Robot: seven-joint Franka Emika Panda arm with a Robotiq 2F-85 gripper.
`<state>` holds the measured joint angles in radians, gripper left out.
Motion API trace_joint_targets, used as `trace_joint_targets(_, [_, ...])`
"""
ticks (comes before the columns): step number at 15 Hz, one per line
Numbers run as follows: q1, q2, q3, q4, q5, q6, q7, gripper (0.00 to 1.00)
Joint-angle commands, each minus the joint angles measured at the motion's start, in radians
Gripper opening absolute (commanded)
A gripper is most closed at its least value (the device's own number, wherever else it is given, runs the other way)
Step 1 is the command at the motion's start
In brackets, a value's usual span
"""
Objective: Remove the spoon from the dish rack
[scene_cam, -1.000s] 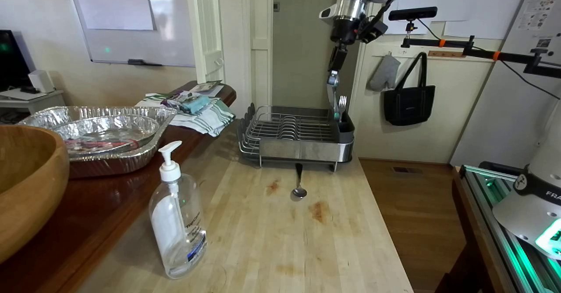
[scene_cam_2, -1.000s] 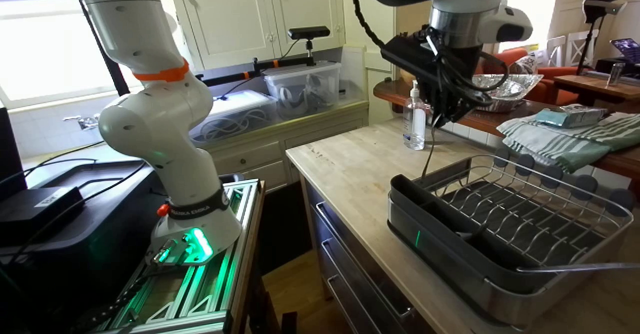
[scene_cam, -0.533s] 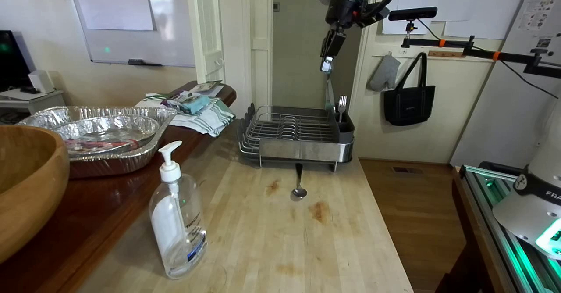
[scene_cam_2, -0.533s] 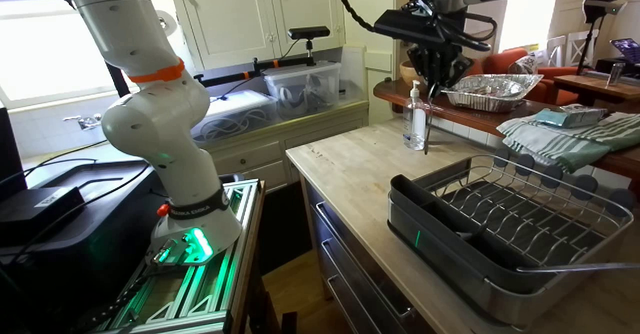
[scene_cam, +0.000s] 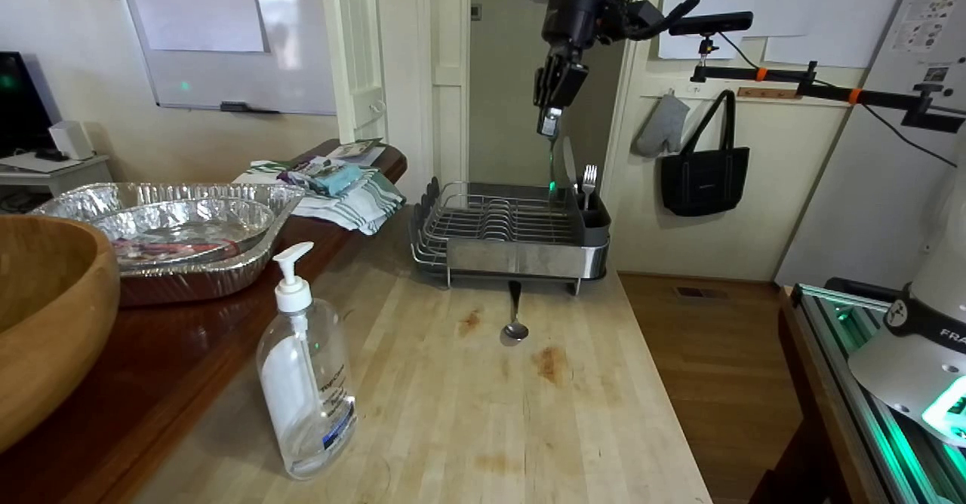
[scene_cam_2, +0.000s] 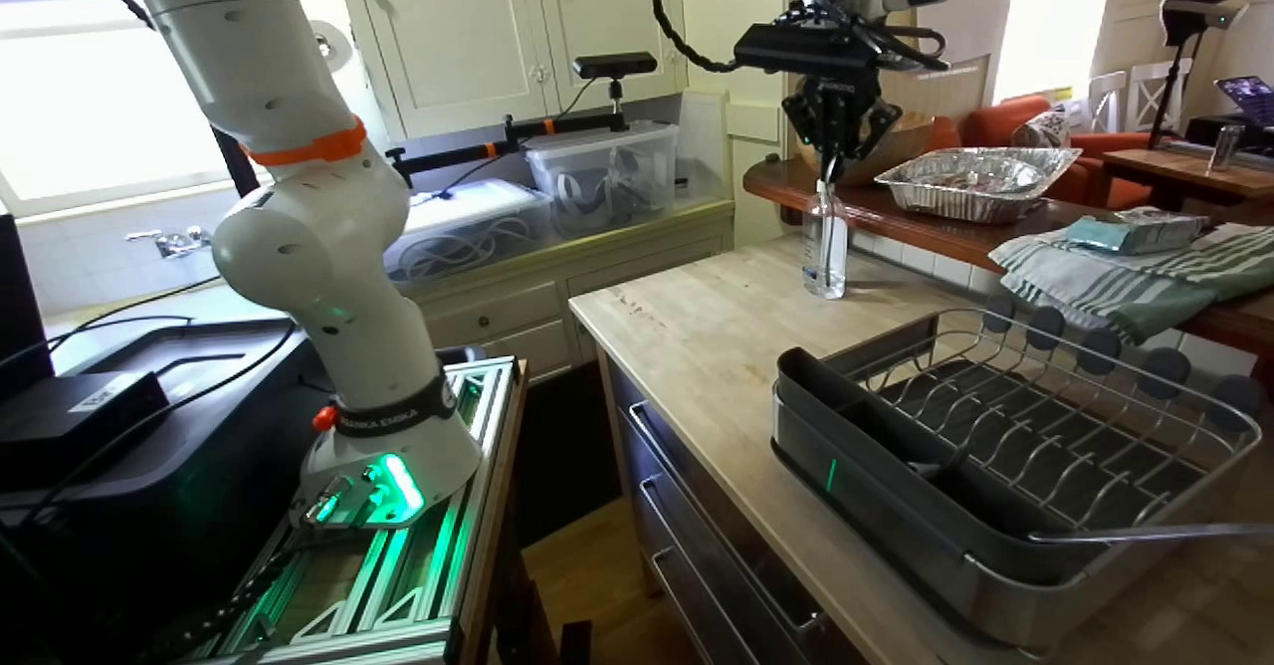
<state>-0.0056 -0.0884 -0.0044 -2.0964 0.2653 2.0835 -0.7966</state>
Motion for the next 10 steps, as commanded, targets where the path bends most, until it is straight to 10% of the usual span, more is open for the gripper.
trace_joint_targets(1, [0.033, 0.042, 0.022, 0.008, -0.066, 0.001, 0.045, 0.02])
trace_joint_targets(10, [0.067, 0.159, 0.073, 0.039, -0.185, -0.038, 0.125, 0.02])
